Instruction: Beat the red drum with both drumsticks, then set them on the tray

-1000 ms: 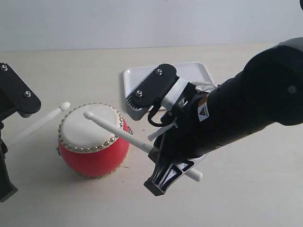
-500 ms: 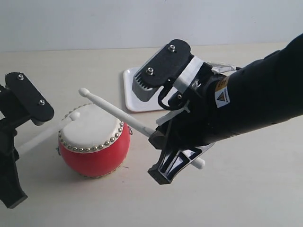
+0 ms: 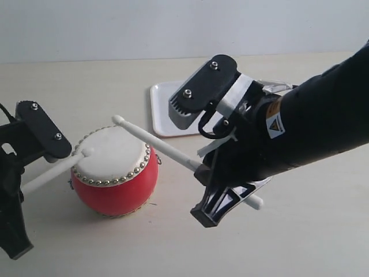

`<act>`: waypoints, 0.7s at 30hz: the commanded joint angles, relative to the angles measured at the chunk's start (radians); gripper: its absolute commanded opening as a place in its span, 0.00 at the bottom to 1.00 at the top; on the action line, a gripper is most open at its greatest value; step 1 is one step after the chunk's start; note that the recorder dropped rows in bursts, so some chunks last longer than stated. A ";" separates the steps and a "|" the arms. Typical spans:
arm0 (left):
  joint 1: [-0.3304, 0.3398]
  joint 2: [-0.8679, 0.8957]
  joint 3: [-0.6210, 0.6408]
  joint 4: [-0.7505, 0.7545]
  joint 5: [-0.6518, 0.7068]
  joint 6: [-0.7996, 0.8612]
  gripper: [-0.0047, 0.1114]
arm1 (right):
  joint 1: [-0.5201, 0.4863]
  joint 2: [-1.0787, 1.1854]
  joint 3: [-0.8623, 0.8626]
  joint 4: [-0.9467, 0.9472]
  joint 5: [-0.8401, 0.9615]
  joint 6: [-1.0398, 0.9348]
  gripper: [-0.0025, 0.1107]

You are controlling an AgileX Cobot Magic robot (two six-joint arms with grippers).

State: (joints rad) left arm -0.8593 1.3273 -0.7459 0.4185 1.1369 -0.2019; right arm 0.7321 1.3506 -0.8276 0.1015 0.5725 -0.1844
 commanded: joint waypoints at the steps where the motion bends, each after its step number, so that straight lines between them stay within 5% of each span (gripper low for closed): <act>1: 0.002 -0.087 0.002 0.039 -0.056 -0.030 0.04 | 0.001 0.036 0.002 -0.153 0.062 0.163 0.02; 11: 0.002 -0.216 0.002 0.046 -0.087 -0.037 0.04 | 0.001 0.198 0.002 -0.151 0.084 0.159 0.02; 21: 0.002 -0.025 0.002 0.021 -0.065 -0.030 0.04 | 0.001 0.017 -0.066 -0.032 0.130 0.079 0.02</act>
State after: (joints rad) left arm -0.8593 1.2646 -0.7443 0.4554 1.0636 -0.2273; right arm 0.7321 1.3910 -0.8812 0.0333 0.6773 -0.0760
